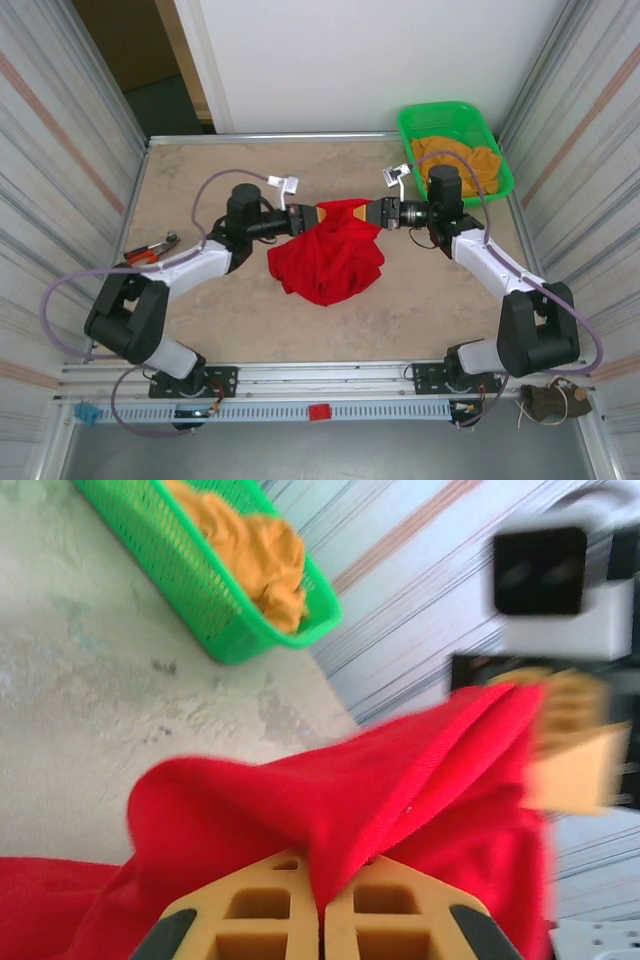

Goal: Fold the inside-out t-shirt

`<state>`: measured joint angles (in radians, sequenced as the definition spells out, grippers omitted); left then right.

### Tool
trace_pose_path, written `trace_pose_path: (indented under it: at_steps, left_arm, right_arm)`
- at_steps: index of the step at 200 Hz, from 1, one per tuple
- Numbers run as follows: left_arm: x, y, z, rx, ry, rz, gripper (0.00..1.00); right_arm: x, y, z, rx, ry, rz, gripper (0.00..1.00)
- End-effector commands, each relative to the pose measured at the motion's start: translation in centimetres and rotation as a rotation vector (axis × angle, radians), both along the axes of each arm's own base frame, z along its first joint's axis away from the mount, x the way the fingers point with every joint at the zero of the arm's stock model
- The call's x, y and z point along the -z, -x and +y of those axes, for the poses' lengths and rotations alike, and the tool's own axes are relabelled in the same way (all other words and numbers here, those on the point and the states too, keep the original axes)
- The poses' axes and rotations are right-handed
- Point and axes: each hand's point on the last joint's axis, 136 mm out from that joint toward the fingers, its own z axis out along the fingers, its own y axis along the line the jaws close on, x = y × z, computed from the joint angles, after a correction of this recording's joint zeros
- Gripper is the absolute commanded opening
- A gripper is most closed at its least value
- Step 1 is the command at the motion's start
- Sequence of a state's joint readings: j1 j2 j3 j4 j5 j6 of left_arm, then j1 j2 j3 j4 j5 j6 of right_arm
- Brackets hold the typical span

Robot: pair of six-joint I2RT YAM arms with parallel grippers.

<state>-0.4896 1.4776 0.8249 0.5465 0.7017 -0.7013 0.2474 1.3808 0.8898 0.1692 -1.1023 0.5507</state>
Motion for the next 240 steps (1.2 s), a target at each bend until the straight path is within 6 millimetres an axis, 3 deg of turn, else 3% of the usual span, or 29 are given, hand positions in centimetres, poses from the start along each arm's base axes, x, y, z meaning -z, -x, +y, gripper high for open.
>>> trace_pose_path:
  at_steps: [1, 14, 25, 55, 93, 122, 146, 166, 194, 200, 211, 222, 240]
  left_arm:
    - [-6.4, 2.3, 0.7, 0.071, 0.138, -0.109, 0.00]
    - [-7.7, 3.1, 0.6, 0.106, 0.162, -0.125, 0.00]
    - [-8.6, 3.6, 0.7, 0.136, 0.187, -0.143, 0.00]
    - [-9.2, 3.8, 1.3, 0.149, 0.216, -0.141, 0.00]
    - [-9.0, 4.1, 1.4, 0.194, 0.226, -0.130, 0.00]
    - [-8.7, 4.1, 1.3, 0.203, 0.212, -0.122, 0.00]
    - [-8.5, 4.0, 1.3, 0.201, 0.207, -0.112, 0.00]
    - [-8.6, 3.9, 1.3, 0.196, 0.206, -0.111, 0.00]
    - [-8.8, 3.7, 1.4, 0.178, 0.208, -0.113, 0.00]
    - [-8.8, 3.7, 1.4, 0.179, 0.208, -0.114, 0.00]
    - [-8.7, 3.6, 1.3, 0.178, 0.207, -0.109, 0.00]
    - [-8.2, 3.3, 1.5, 0.164, 0.194, -0.100, 0.00]
    - [-6.0, 1.8, 2.8, 0.063, 0.134, -0.060, 0.00]
  right_arm:
    - [3.9, -1.3, -0.5, 0.058, 0.092, 0.052, 0.09]
    - [5.4, -2.6, -0.6, 0.100, 0.120, 0.100, 0.38]
    - [6.2, -3.6, -0.7, 0.140, 0.141, 0.133, 0.48]
    - [5.7, -3.6, -1.4, 0.226, 0.189, 0.127, 0.53]
    - [1.8, -0.7, -1.5, 0.287, 0.243, -0.033, 0.70]
    - [-0.2, -0.3, -0.2, 0.272, 0.283, -0.129, 0.77]
    - [-0.2, -0.6, 1.7, 0.214, 0.305, -0.139, 0.78]
    - [1.1, -0.6, 3.1, 0.179, 0.333, -0.130, 0.78]
    - [3.5, -1.1, 3.9, 0.157, 0.349, -0.093, 0.67]
    - [4.0, -1.2, 4.0, 0.153, 0.350, -0.086, 0.57]
    - [4.1, -1.3, 4.2, 0.137, 0.340, -0.076, 0.25]
    - [3.7, -1.2, 4.3, 0.114, 0.319, -0.072, 0.01]
    - [1.7, -0.1, 4.1, 0.062, 0.255, -0.089, 0.00]
